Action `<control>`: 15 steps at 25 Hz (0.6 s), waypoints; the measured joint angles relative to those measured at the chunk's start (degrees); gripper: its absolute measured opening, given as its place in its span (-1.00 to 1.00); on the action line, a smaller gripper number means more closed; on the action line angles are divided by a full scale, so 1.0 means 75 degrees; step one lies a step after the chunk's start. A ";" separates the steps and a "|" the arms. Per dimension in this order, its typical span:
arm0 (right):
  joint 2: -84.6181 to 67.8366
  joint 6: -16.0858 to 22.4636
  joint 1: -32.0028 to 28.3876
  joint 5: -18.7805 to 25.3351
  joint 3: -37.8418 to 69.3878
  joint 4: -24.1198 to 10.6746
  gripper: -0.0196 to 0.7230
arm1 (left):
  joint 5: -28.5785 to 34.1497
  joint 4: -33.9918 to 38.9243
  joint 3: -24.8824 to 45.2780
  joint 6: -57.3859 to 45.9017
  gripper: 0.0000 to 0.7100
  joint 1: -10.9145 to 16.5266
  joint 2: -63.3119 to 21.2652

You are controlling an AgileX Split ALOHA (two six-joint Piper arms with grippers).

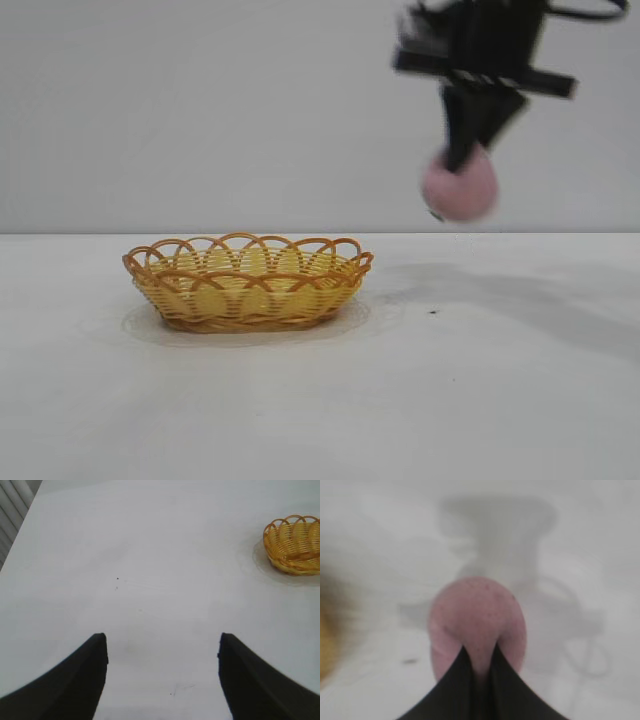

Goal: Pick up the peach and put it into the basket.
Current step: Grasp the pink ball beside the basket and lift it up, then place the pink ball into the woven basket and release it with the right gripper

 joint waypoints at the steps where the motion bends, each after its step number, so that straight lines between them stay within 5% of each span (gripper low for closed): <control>1: -0.0049 -0.0044 0.0255 -0.0053 0.0000 0.0072 -0.95 | 0.0000 0.0000 0.0000 0.0000 0.34 0.0000 0.0000; 8: 0.0581 -0.0107 0.1591 -0.0537 0.0000 0.0167 -0.95 | 0.0000 0.0000 0.0000 0.0000 0.34 0.0000 0.0000; 14: 0.1238 -0.0107 0.1882 -0.1181 0.0013 0.0183 -0.95 | 0.0000 0.0000 0.0000 0.0000 0.34 0.0000 0.0000; 15: 0.1305 -0.0107 0.1882 -0.1211 0.0010 0.0170 -0.78 | 0.0000 0.0000 0.0000 0.0000 0.34 0.0000 0.0000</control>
